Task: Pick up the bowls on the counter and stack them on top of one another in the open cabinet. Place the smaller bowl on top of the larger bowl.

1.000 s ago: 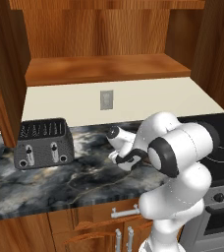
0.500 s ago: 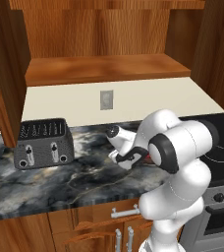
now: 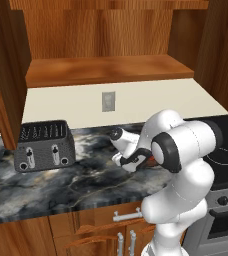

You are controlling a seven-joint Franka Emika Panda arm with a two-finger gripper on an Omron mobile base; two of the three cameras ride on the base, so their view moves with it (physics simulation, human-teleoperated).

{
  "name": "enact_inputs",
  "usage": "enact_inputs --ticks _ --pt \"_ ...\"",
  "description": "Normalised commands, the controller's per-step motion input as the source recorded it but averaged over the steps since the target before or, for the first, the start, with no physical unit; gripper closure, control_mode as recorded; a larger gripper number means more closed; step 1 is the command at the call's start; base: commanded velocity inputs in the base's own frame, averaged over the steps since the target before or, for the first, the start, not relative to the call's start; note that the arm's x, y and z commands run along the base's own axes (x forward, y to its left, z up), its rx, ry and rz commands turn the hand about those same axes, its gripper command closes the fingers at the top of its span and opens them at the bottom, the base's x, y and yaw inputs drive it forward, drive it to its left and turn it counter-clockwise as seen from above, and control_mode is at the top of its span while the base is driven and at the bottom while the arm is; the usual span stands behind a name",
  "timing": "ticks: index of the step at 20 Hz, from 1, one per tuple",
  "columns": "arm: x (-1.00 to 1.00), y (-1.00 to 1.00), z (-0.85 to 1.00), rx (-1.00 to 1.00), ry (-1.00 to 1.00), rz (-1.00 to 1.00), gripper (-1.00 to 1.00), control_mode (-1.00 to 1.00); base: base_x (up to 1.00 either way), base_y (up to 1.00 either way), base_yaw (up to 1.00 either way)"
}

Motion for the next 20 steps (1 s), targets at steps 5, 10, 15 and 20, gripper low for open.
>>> enact_inputs --ticks 5,10,15,20 --pt "0.00 -0.06 -0.04 0.00 0.00 0.00 1.00 -1.00 0.00 0.00 0.00" --pt "0.01 0.00 0.00 0.00 0.00 0.00 1.00 -1.00 0.00 0.00 0.00" --pt "0.00 0.00 0.00 0.00 0.00 0.00 1.00 -1.00 0.00 0.00 0.00" --pt "-0.01 -0.01 0.01 -0.02 0.00 0.00 1.00 -1.00 0.00 0.00 0.00"
